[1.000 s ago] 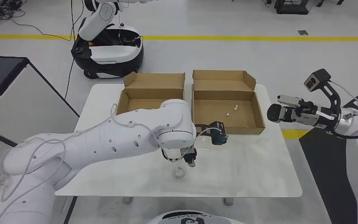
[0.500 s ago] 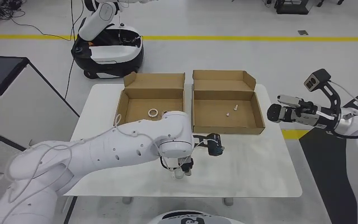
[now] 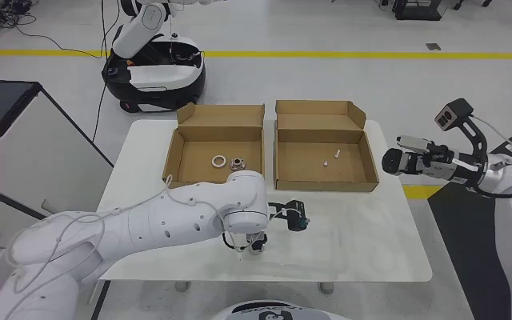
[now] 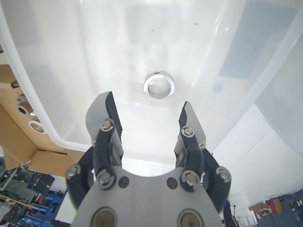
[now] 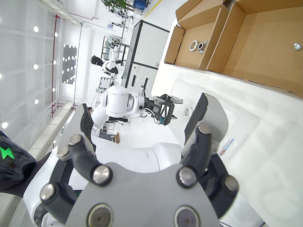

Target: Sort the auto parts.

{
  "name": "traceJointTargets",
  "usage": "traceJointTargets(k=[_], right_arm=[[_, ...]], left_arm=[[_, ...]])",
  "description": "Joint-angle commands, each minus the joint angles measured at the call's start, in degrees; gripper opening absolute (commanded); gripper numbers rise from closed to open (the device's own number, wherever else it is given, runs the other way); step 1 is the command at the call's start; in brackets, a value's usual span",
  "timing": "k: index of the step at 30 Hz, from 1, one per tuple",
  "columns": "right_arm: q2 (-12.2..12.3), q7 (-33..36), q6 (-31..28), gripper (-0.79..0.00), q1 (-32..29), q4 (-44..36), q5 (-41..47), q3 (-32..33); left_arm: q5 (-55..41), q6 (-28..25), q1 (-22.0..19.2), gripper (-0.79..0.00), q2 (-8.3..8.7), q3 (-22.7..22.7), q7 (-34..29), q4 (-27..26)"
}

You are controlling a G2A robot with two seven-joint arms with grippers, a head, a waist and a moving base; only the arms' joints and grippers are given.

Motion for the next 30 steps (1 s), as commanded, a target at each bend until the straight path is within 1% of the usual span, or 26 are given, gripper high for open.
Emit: traceJointTargets(k=[1,10,15,16,19,23,27,30], right_arm=[[0.0,0.0,0.0,0.0,0.0,0.0,0.0,0.0],[0.0,0.0,0.0,0.0,0.0,0.0,0.0,0.0],[0.0,0.0,0.0,0.0,0.0,0.0,0.0,0.0],[0.0,0.0,0.0,0.0,0.0,0.0,0.0,0.0],[0.0,0.0,0.0,0.0,0.0,0.0,0.0,0.0],[0.0,0.0,0.0,0.0,0.0,0.0,0.0,0.0],[0.0,0.0,0.0,0.0,0.0,0.0,0.0,0.0],[0.0,0.0,0.0,0.0,0.0,0.0,0.0,0.0]], left_arm=[[0.1,-0.1,0.2,-0.197,0.03,0.3,0.0,0.2],[1.2,-1.3,1.6,-0.237,-0.16,0.3,0.4,1.6],[2.0,-2.2,3.0,-0.299,-0.67,0.3,1.3,3.4],[2.1,-2.3,3.2,-0.332,-0.76,0.3,1.4,3.7],[2.8,-2.8,3.7,-0.354,-0.99,0.3,1.8,4.6],[3.5,-4.2,4.1,-0.354,-1.23,0.3,2.5,6.3],[4.7,-6.7,4.6,-0.357,-1.35,0.3,3.7,9.4],[5.6,-8.3,5.0,-0.382,-1.4,0.2,4.9,11.3]])
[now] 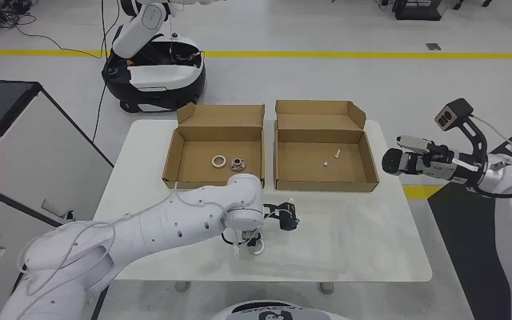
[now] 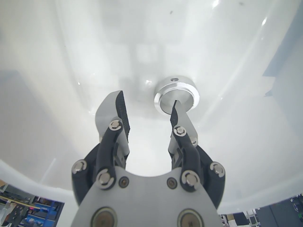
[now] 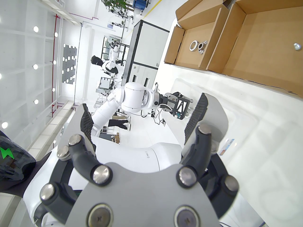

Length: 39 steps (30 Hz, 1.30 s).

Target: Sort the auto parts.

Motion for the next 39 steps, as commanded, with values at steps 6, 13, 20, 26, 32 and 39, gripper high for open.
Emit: traceJointTargets(k=[6,13,20,26,32,39], right_arm=[[0.0,0.0,0.0,0.0,0.0,0.0,0.0,0.0],[0.0,0.0,0.0,0.0,0.0,0.0,0.0,0.0],[0.0,0.0,0.0,0.0,0.0,0.0,0.0,0.0],[0.0,0.0,0.0,0.0,0.0,0.0,0.0,0.0],[0.0,0.0,0.0,0.0,0.0,0.0,0.0,0.0],[0.0,0.0,0.0,0.0,0.0,0.0,0.0,0.0]], left_arm=[[1.4,-2.4,0.8,-0.403,-0.27,-0.3,2.5,2.9],[2.0,-3.6,0.9,-0.416,-1.46,-0.6,4.6,4.8],[1.5,-3.8,-0.3,-0.425,-3.31,-1.1,4.6,5.9],[-0.8,-2.3,-0.9,-0.453,-3.86,-2.2,1.6,3.7],[-0.4,-1.2,0.5,-0.443,-2.52,-3.0,0.3,1.0],[0.8,-1.3,2.0,-0.453,-1.15,-4.0,0.3,-0.7]])
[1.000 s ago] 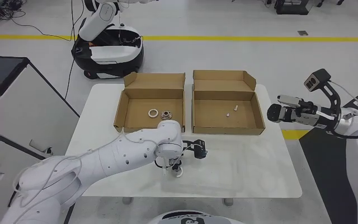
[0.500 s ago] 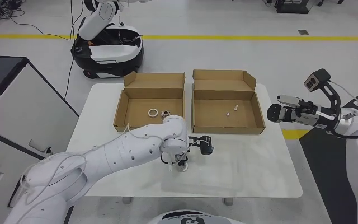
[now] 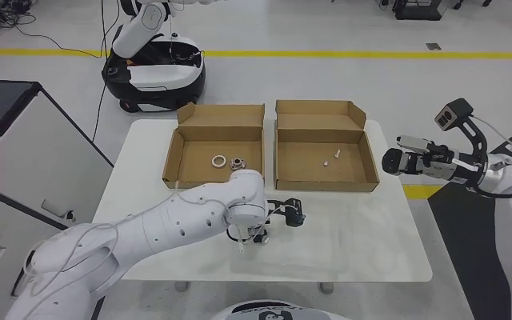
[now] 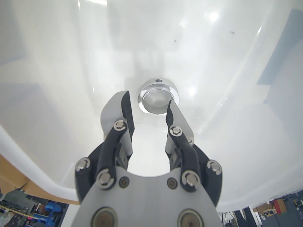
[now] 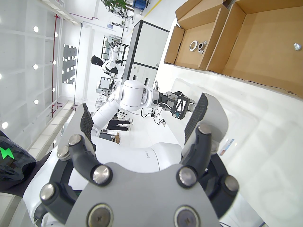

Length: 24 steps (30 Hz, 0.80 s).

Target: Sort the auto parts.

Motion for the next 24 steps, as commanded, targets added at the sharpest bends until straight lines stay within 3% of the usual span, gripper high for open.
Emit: traceJointTargets(k=[1,11,24], right_arm=[[0.0,0.0,0.0,0.0,0.0,0.0,0.0,0.0],[0.0,0.0,0.0,0.0,0.0,0.0,0.0,0.0],[0.0,0.0,0.0,0.0,0.0,0.0,0.0,0.0]], left_arm=[[0.3,-0.2,0.2,-0.453,0.25,-0.2,0.2,-0.1],[0.8,-2.0,0.4,-0.459,0.7,-0.5,2.0,1.4],[0.4,-2.8,0.0,-0.496,-0.21,0.0,2.8,3.7]])
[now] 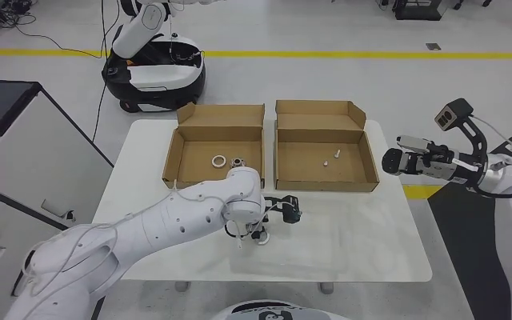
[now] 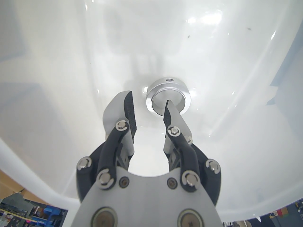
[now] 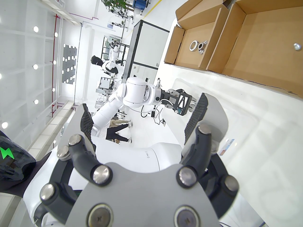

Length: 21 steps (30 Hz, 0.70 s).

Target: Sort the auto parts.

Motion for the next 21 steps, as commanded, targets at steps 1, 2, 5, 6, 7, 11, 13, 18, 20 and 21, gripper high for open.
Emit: traceJointTargets(k=[1,2,5,6,7,11,13,18,20,21], right_arm=[[0.0,0.0,0.0,0.0,0.0,0.0,0.0,0.0],[0.0,0.0,0.0,0.0,0.0,0.0,0.0,0.0],[0.0,0.0,0.0,0.0,0.0,0.0,0.0,0.0],[0.0,0.0,0.0,0.0,0.0,0.0,0.0,0.0],[0.0,0.0,0.0,0.0,0.0,0.0,0.0,0.0],[0.0,0.0,0.0,0.0,0.0,0.0,0.0,0.0],[0.0,0.0,0.0,0.0,0.0,0.0,0.0,0.0],[0.0,0.0,0.0,0.0,0.0,0.0,0.0,0.0],[0.0,0.0,0.0,0.0,0.0,0.0,0.0,0.0],[0.0,0.0,0.0,0.0,0.0,0.0,0.0,0.0]], left_arm=[[0.0,-0.2,0.0,-0.499,-0.13,0.1,0.2,0.5],[0.0,-0.3,0.0,-0.502,-0.21,0.1,0.3,0.8],[0.0,-0.5,0.0,-0.529,-0.46,0.3,0.5,1.5],[0.0,-0.5,-0.1,-0.536,-0.55,0.4,0.5,1.7],[-0.1,-0.5,-0.1,-0.536,-0.63,0.4,0.5,1.9],[-0.1,-0.6,0.0,-0.603,-0.91,0.6,0.6,2.4],[-0.1,-0.6,0.0,-0.785,-1.0,0.6,0.6,2.6],[0.4,-0.7,0.3,-0.785,-1.11,0.4,0.8,2.7],[0.5,-0.8,0.4,-0.785,-1.12,0.3,1.0,2.7],[0.7,-0.8,0.5,-0.785,-1.11,0.1,1.2,2.6]])
